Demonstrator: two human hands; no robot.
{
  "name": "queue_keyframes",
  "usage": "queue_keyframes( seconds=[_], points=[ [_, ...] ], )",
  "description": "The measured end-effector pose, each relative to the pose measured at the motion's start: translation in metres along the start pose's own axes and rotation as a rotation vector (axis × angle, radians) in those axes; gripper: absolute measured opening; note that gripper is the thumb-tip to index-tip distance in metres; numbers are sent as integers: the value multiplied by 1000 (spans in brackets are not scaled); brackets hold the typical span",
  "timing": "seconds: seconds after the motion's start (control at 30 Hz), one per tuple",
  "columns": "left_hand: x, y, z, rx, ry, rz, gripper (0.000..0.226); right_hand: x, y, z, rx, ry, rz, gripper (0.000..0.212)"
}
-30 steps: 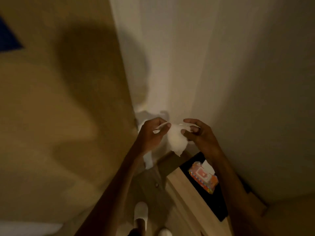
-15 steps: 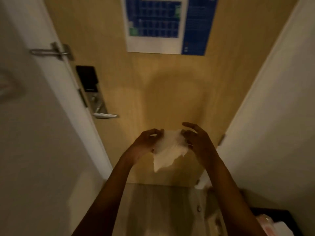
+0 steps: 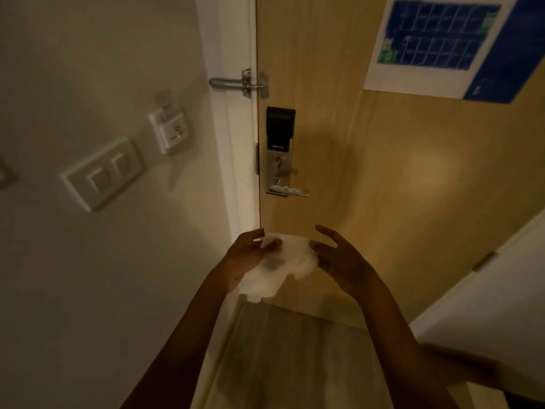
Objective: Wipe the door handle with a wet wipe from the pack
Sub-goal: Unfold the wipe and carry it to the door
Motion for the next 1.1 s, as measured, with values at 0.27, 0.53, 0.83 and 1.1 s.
queue_keyframes(
  seconds=[0.27, 0.53, 0.83, 1.1],
  points=[
    [-22, 0, 11, 44, -30, -140, 38, 31, -17, 17, -1, 48, -196, 90],
    [-26, 17, 30, -158, 168, -121, 66, 12, 11, 30, -132, -92, -147, 61],
    [-7, 17, 66, -63, 41, 58, 48, -28, 32, 53, 114, -34, -423, 83],
    [12, 16, 92, 13, 34, 171, 25, -56, 64, 81, -8, -102, -535, 29]
  ],
)
Point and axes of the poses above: each hand's wrist, its own z-axis towards the middle knuckle, its own x-axis out of the palm, y = z × x, the point moved 4 cm from there along z, towards the middle knuckle, and after that the axes turned 13 degrees about x, right-handed, at the moved point
